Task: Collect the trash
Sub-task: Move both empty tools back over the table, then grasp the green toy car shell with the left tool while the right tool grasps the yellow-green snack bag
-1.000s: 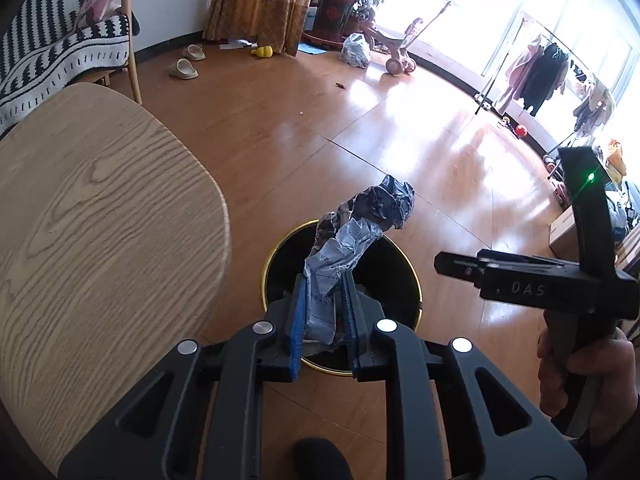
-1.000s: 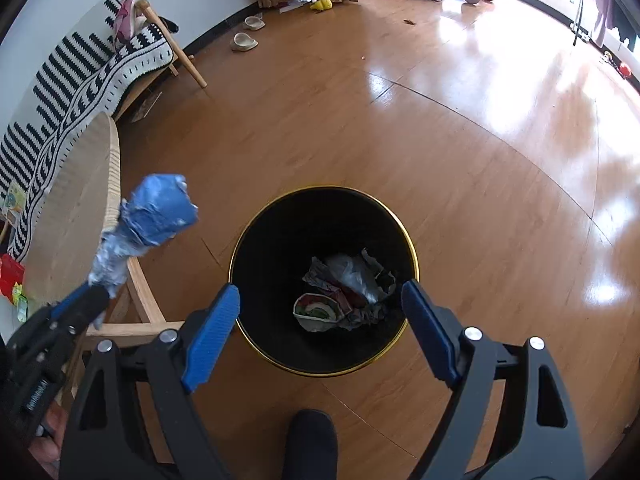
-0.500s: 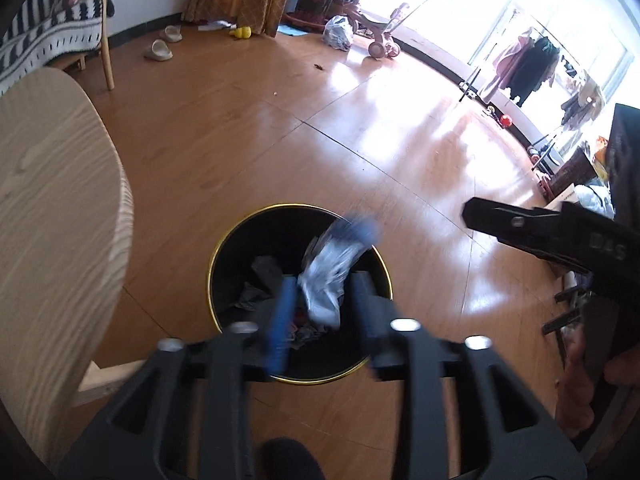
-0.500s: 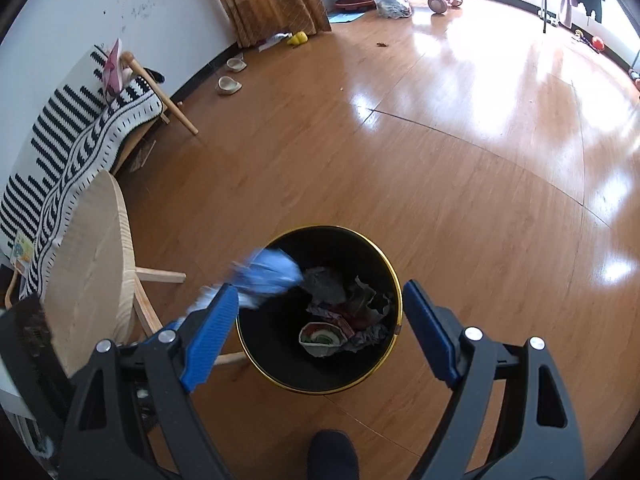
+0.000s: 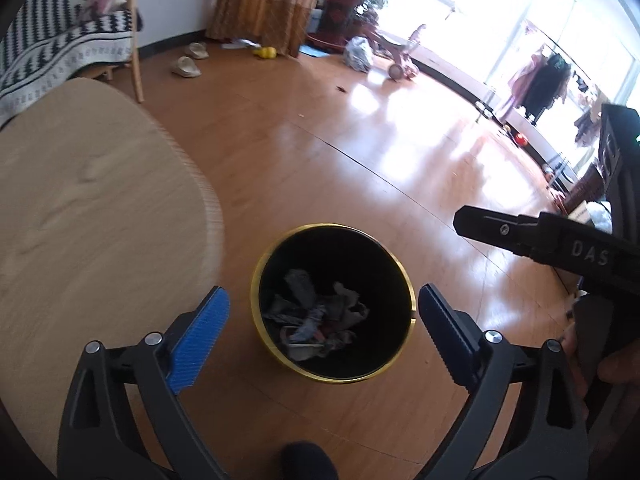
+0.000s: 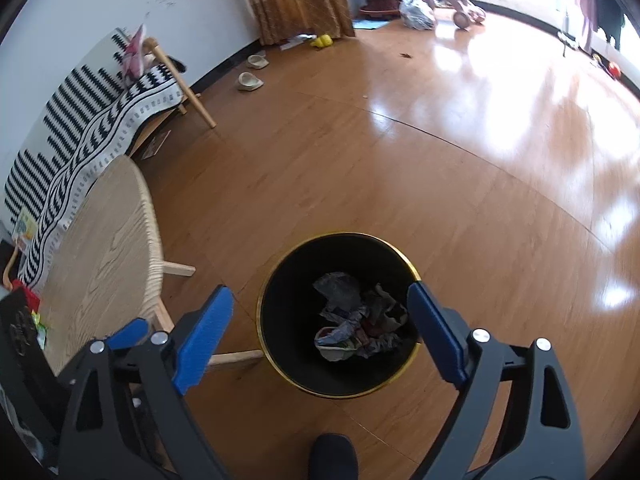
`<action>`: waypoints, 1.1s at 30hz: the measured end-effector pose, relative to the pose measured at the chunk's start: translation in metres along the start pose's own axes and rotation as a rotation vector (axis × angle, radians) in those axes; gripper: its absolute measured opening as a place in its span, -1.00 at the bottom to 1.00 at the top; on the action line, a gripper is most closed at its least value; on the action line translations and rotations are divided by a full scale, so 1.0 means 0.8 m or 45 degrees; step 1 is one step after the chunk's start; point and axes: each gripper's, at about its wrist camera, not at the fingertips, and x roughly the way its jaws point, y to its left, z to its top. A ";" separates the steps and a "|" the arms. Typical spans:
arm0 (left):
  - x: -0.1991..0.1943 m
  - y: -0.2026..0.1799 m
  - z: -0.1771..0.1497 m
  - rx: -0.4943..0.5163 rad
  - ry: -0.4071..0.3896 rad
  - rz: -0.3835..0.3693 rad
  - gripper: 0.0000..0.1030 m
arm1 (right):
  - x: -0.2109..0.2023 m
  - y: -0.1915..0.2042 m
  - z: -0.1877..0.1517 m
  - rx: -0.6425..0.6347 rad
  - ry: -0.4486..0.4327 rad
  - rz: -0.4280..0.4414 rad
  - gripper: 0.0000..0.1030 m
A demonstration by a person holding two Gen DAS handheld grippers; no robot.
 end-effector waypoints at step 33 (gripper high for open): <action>-0.277 0.617 -0.113 -0.939 -0.192 0.970 0.81 | 0.122 0.547 -0.131 -0.819 0.256 0.286 0.74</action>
